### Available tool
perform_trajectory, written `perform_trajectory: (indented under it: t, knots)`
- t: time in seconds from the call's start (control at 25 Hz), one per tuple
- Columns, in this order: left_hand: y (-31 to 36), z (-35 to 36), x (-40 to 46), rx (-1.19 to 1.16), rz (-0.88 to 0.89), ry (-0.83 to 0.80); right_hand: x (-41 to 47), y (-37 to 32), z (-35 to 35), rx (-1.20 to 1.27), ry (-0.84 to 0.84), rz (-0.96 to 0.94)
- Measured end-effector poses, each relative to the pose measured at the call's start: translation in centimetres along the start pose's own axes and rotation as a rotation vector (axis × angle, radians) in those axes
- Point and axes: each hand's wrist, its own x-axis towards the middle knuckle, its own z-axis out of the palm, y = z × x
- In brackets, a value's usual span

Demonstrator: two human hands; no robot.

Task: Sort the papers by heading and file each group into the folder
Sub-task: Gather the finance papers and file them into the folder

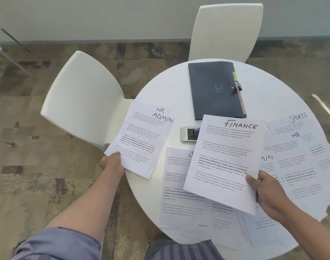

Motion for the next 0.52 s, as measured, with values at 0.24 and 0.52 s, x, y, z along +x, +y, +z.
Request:
perform_trajectory:
  t: [0.24, 0.52]
  knots:
    - [0.6, 0.1, 0.2, -0.024, -0.012, -0.002, -0.4, 0.4, -1.1, 0.025, 0.044, -0.003]
    - [0.5, -0.4, -0.6, -0.011, -0.056, 0.019, -0.9, 0.8, -2.7, 0.076, 0.080, -0.009]
